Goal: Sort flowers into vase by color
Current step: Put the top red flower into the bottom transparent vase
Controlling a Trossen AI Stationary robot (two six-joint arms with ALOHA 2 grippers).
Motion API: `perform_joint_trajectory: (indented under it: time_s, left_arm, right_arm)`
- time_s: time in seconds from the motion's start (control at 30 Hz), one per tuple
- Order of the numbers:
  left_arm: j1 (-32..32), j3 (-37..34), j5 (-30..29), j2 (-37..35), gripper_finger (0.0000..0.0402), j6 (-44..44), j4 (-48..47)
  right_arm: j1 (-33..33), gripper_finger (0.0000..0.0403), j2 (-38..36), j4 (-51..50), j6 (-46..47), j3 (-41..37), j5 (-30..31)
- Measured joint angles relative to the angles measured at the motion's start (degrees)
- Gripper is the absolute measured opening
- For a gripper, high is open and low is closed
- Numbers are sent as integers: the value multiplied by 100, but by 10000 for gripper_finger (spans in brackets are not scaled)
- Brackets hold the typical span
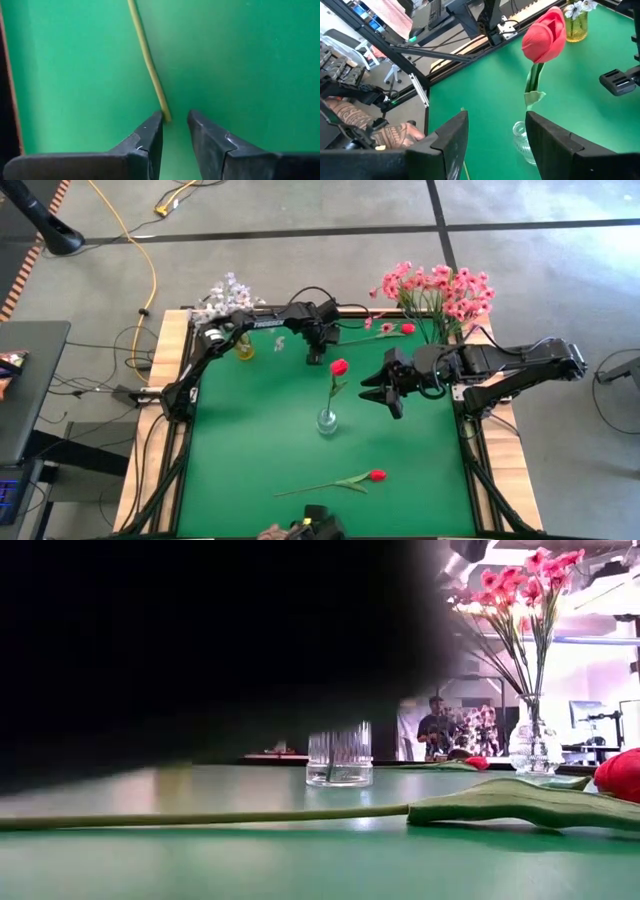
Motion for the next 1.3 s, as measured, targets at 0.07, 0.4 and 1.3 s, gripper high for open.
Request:
perform_joint_trajectory:
  time_s: [0.07, 0.4, 1.3]
  left_arm:
    - [64, 3, 235, 47, 77, -101, -30]
    - [92, 21, 285, 64, 71, -356, -59]
    - [145, 129, 186, -84, 66, -807, -643]
  right_arm:
    - [0, 223, 0, 1, -104, 0, -4]
    - [-2, 223, 0, 0, -209, 0, -14]
    - [0, 223, 0, -165, -360, -2, -12]
